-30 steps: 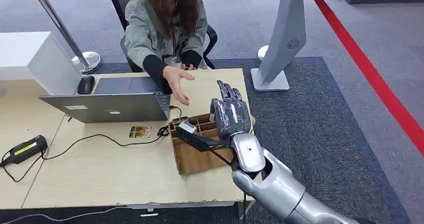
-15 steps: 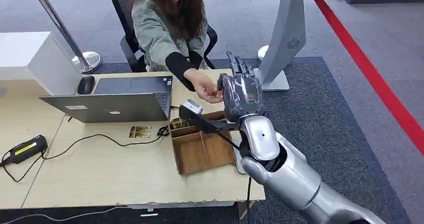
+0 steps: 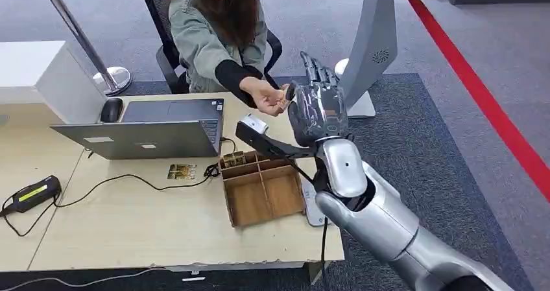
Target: Pass the card to the sensor for recognition and then transmit it.
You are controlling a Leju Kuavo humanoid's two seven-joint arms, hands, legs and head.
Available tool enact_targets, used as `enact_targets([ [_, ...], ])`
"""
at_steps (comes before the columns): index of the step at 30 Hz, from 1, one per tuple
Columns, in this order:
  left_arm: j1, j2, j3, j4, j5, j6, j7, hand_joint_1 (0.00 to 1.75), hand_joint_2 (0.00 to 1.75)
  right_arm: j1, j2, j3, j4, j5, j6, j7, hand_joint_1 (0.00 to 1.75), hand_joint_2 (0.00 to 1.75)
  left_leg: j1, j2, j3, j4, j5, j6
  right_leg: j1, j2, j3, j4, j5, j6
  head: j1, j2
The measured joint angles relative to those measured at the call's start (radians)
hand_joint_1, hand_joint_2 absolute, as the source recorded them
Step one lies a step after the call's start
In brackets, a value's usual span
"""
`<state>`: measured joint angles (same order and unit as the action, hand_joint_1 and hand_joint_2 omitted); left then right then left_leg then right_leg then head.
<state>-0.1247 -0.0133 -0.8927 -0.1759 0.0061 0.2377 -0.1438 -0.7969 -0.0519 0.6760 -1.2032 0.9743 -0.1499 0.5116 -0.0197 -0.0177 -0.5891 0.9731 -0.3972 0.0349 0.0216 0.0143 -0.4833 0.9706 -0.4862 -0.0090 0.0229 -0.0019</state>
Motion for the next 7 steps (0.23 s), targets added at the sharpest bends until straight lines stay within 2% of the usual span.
enact_targets([
  [7, 0.001, -0.001, 0.000, 0.000, -0.006, 0.000, 0.000, 0.00, 0.00, 0.014, 0.017, 0.000, 0.021, -0.098, -0.060, -0.054, 0.00, 1.75, 0.000, 0.000, 0.000, 0.000, 0.000, 0.000, 0.000, 0.000, 0.000, 0.000, 0.000, 0.000, 0.000, 0.000],
])
